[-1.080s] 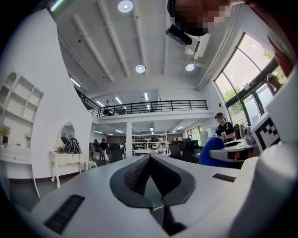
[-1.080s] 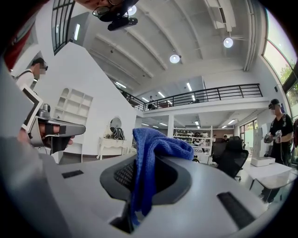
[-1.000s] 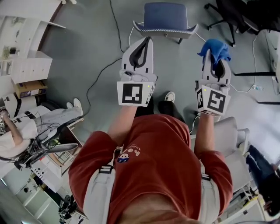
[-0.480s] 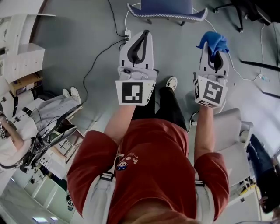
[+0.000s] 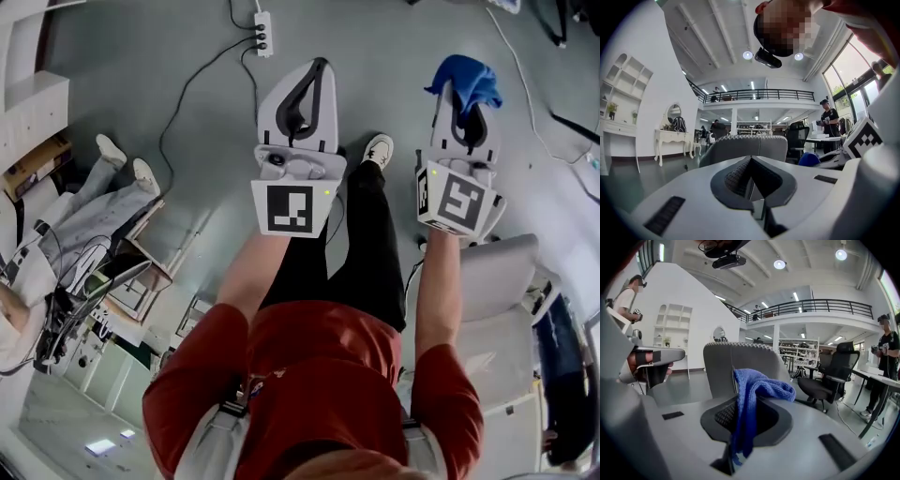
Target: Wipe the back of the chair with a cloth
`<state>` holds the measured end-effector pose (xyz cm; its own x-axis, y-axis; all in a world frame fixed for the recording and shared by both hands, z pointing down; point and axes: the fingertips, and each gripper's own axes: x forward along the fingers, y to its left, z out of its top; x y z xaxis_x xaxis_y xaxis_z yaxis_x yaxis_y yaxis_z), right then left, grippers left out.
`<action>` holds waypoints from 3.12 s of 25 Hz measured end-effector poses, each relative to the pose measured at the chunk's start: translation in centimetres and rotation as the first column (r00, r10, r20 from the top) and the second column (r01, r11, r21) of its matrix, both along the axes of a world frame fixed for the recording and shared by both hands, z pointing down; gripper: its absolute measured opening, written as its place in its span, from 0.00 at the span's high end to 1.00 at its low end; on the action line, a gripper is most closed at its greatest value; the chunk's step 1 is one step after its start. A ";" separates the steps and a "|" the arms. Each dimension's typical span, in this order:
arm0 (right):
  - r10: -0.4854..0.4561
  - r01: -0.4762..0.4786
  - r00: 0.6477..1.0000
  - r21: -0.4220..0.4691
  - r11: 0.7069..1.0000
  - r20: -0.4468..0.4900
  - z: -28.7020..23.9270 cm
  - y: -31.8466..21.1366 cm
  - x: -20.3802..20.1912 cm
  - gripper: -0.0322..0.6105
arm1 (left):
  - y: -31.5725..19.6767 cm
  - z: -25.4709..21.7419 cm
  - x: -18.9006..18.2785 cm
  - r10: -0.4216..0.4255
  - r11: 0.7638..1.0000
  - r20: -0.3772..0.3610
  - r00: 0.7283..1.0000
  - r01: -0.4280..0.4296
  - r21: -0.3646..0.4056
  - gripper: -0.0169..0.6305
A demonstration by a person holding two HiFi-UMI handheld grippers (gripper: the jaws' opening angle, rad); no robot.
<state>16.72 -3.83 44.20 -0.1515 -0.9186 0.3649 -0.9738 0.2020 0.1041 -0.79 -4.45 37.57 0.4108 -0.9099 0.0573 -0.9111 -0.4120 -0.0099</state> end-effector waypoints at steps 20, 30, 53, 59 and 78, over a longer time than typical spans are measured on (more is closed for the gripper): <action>0.212 -0.146 0.841 -0.168 0.975 0.498 20.9 -8.2 5.4 0.87 | -1.0 12.7 2.1 0.012 0.999 -0.006 1.000 -0.012 -0.049 0.96; 0.355 -0.207 0.527 -0.289 0.935 0.772 29.5 -14.3 8.6 0.87 | -1.6 13.9 2.4 0.015 0.997 0.005 1.000 -0.014 -0.071 0.96; 0.227 -0.115 0.576 -0.197 0.974 0.785 18.7 -15.0 5.9 0.87 | -1.1 9.1 3.1 0.038 0.997 -0.007 0.999 -0.039 -0.059 0.96; 0.202 -0.142 0.558 -0.148 0.979 0.805 12.0 -13.4 5.9 0.87 | -0.3 5.6 2.9 0.053 0.998 0.000 0.999 -0.053 -0.043 0.96; 0.045 -0.101 0.471 0.003 0.995 0.881 -7.6 -9.4 2.7 0.87 | 1.5 -5.5 2.1 0.041 0.999 0.006 0.999 -0.041 0.005 0.96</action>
<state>19.43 -13.27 36.64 -0.2982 -0.9538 0.0365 -0.5700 0.1473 -0.8083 1.32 -2.95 32.03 0.4471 -0.8928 0.0556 -0.8936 -0.4486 -0.0176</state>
